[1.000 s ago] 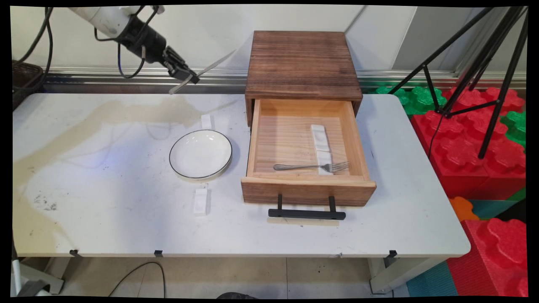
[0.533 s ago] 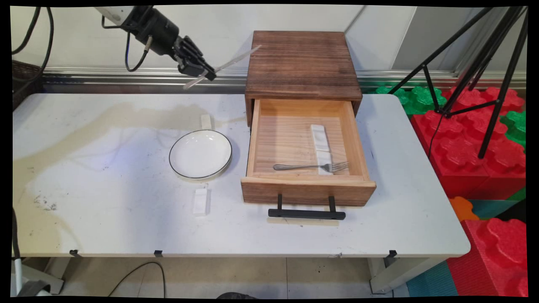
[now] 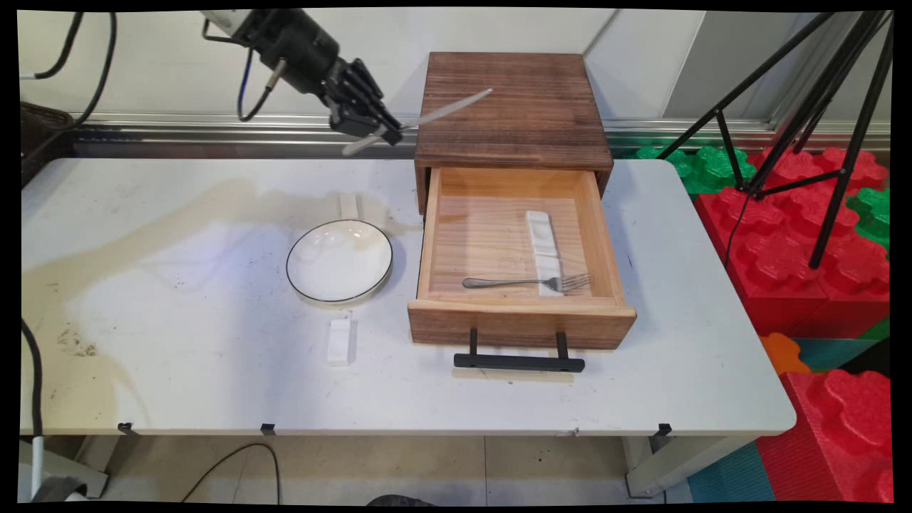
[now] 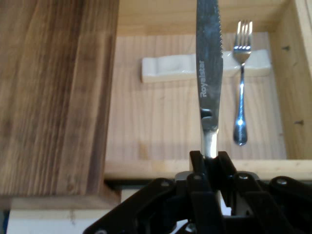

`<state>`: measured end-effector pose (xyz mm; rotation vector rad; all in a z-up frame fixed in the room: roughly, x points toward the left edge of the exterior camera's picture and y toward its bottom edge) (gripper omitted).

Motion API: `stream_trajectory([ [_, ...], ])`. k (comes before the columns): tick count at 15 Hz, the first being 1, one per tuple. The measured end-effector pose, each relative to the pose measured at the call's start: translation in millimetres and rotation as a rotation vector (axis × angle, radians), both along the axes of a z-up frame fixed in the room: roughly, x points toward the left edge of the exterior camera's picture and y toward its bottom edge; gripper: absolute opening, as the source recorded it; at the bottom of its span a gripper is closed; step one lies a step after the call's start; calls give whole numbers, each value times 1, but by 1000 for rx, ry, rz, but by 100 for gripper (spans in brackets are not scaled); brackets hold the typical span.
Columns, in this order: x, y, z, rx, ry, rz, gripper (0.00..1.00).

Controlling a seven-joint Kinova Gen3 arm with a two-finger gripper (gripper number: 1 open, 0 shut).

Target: Place the picked object into the drawer

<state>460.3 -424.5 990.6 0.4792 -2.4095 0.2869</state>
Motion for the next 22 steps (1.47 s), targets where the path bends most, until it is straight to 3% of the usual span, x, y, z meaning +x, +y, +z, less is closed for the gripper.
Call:
stream_trajectory([
  [5,-44,-11,-1,-3,-8,-51,0],
  [12,-106,-36,-23,33,6,-49,0],
  [22,-142,-78,-79,74,-19,-26,0],
])
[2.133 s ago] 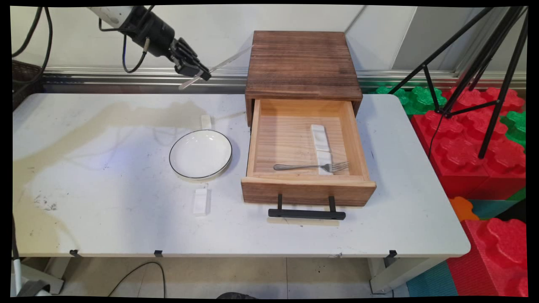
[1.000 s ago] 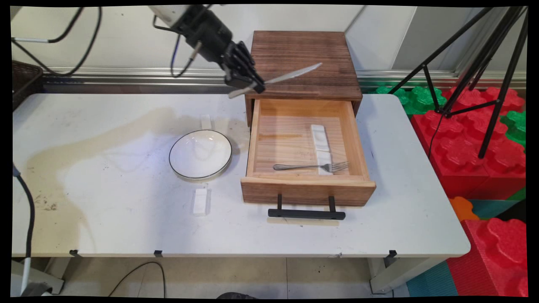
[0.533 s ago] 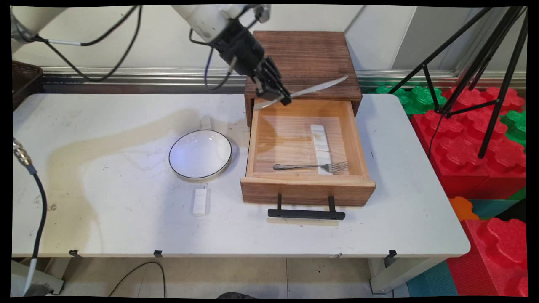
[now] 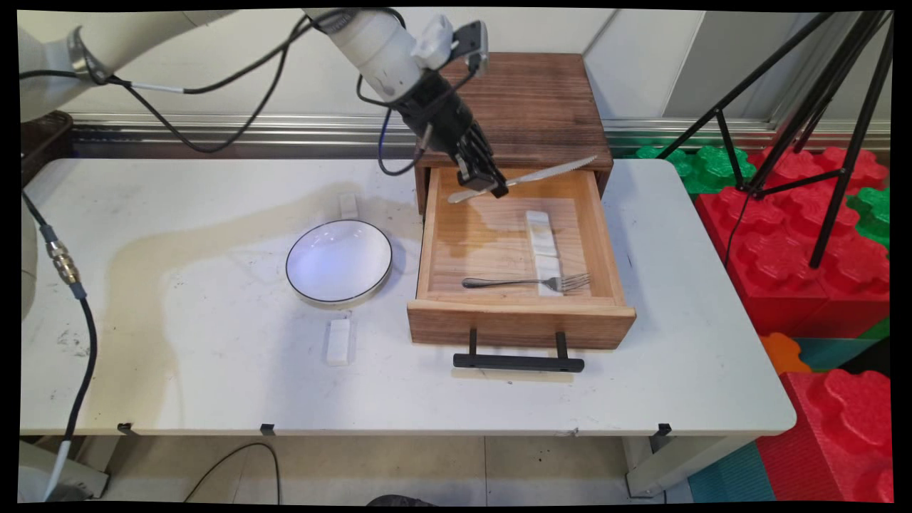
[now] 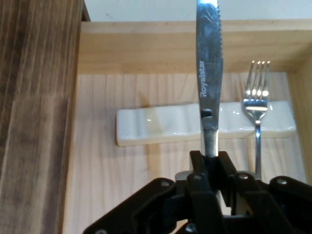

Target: Place the picked object into the drawer

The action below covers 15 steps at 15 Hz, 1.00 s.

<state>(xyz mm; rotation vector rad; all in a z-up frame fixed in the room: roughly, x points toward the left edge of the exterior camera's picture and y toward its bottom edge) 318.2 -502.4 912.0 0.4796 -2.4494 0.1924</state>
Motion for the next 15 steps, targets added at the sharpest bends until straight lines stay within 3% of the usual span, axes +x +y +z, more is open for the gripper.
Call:
stream_trajectory([
  [15,-10,-15,-59,68,-52,36,0],
])
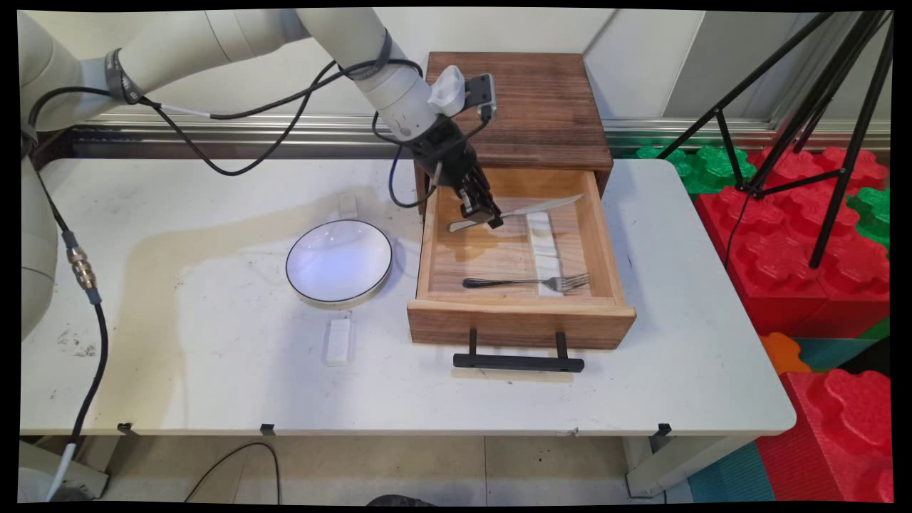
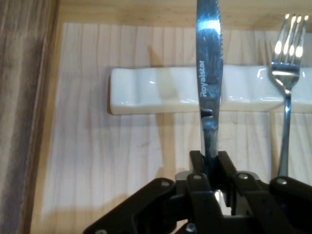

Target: Place the picked object into the drawer

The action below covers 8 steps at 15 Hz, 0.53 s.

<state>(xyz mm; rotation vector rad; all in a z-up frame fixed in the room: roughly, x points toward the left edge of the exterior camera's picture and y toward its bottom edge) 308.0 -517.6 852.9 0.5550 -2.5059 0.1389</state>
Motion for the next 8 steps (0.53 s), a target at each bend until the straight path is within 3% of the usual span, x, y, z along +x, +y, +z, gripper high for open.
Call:
stream_trajectory([
  [8,-3,-7,-21,14,-14,12,0],
])
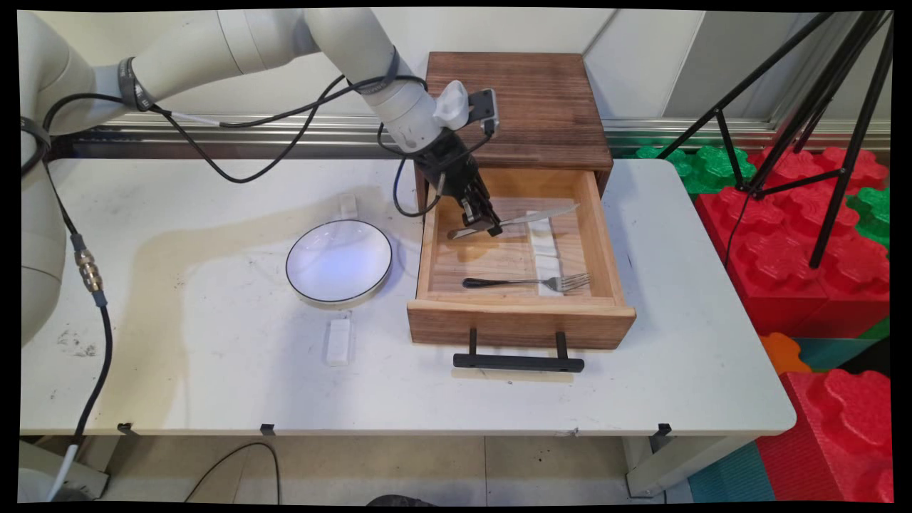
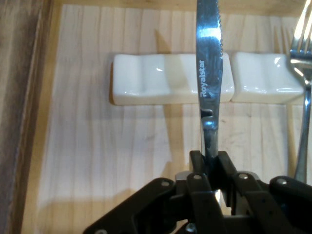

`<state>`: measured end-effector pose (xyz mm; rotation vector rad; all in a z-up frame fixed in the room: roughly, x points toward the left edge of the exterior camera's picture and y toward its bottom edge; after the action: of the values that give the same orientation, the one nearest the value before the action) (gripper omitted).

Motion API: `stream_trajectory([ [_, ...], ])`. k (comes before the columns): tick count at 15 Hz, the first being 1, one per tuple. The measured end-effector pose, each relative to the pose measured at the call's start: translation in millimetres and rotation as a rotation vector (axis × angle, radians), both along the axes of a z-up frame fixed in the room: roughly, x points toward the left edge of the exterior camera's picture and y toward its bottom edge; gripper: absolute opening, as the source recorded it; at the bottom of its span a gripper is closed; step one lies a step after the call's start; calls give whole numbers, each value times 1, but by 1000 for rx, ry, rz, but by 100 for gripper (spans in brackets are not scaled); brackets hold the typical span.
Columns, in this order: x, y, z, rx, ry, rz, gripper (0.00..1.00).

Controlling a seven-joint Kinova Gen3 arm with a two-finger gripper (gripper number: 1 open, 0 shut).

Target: Place the picked object into the drawer

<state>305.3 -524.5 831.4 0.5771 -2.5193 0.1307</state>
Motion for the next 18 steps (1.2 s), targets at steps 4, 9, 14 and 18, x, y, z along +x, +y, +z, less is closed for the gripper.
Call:
stream_trajectory([
  [4,0,-3,-9,3,-7,5,0],
  [9,0,-6,-20,1,-13,6,0],
  [14,-7,-7,-27,-3,-11,-2,0],
  [18,-12,-7,-31,-9,-9,-7,100],
])
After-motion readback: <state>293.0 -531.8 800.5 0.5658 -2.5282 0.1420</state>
